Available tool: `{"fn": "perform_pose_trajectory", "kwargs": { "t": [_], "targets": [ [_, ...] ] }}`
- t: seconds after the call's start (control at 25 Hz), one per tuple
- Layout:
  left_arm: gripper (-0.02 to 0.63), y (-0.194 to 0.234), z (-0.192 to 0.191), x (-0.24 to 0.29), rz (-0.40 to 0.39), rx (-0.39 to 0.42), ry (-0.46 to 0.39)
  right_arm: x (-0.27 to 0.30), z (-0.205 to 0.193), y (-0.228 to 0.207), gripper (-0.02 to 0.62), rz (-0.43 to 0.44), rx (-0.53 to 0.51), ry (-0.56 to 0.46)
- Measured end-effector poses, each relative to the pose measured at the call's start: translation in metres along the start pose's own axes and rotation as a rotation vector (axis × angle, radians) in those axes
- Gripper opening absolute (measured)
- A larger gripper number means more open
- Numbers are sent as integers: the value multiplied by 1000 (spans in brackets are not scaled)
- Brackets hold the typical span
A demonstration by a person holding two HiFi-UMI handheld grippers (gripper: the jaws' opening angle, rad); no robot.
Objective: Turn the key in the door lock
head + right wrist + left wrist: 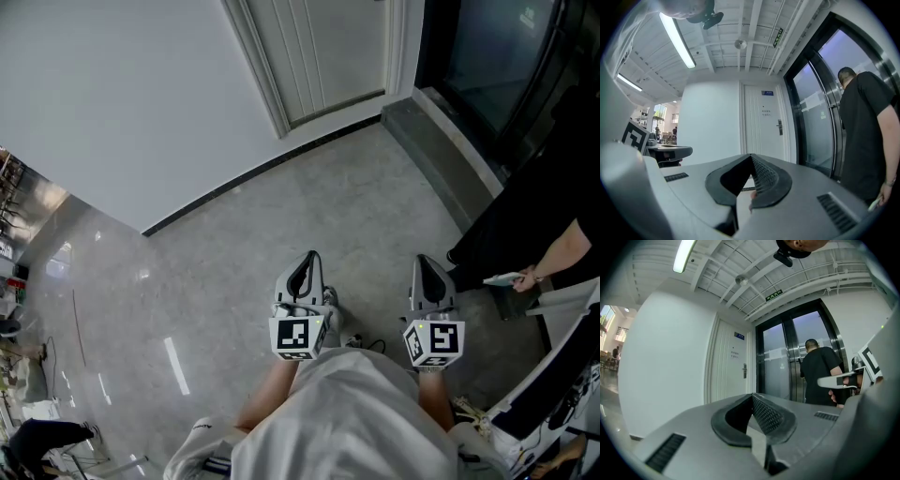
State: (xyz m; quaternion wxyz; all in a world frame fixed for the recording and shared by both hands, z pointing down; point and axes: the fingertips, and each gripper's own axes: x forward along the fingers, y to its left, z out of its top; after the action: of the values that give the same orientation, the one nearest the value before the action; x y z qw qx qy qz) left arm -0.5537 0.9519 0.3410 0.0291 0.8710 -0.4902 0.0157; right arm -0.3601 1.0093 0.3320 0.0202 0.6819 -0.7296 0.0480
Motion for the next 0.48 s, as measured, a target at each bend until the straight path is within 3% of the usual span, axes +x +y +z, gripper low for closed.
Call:
{"fn": "perform_pose_trajectory", "kwargs": {
  "t": [0.48],
  "targets": [
    [6,34,-10,97,-23,-19,-5,90,-5,-21,-6,-31,-37,35]
  ]
}}
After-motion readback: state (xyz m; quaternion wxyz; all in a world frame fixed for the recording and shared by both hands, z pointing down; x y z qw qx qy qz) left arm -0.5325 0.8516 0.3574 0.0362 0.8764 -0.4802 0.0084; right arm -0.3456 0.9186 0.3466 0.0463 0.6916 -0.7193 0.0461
